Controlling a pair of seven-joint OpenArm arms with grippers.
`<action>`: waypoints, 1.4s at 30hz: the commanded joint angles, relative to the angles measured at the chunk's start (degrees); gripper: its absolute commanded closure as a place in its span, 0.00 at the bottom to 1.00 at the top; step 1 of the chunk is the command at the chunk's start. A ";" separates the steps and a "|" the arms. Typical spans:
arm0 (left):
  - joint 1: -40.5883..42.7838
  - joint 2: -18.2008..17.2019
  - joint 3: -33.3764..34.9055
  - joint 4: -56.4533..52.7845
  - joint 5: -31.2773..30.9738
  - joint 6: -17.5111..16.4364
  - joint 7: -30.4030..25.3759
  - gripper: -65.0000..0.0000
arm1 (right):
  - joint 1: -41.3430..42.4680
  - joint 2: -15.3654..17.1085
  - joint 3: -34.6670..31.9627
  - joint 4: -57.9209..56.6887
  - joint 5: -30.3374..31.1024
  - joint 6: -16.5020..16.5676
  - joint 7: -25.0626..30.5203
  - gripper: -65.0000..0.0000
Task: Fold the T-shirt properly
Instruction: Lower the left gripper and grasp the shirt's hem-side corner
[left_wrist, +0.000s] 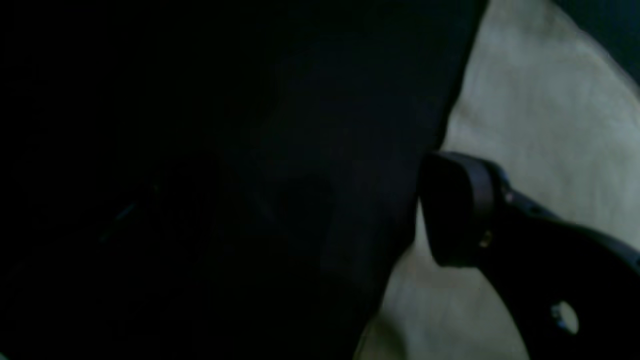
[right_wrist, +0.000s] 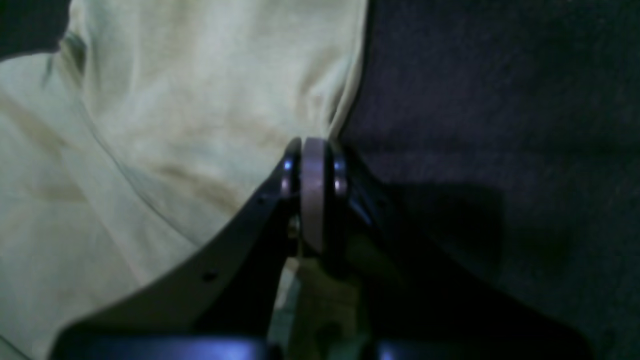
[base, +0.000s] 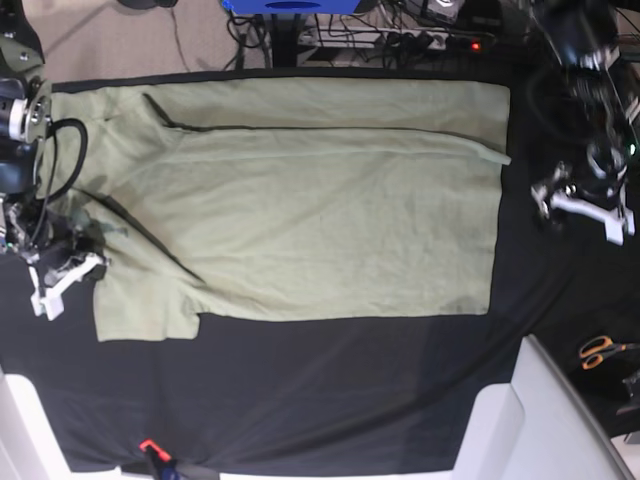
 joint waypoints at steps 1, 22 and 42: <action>-2.60 -1.04 1.12 -1.34 -0.88 -0.36 -0.70 0.06 | 1.69 1.08 -0.06 1.01 0.67 0.31 0.95 0.99; -19.21 -3.77 7.10 -31.05 10.20 -0.45 -13.18 0.06 | 1.52 2.31 -0.14 1.10 0.67 0.31 0.95 0.99; -17.98 -2.36 15.72 -28.24 -1.05 -8.01 -13.09 0.07 | 1.52 2.23 -0.23 1.10 0.67 0.31 0.95 0.99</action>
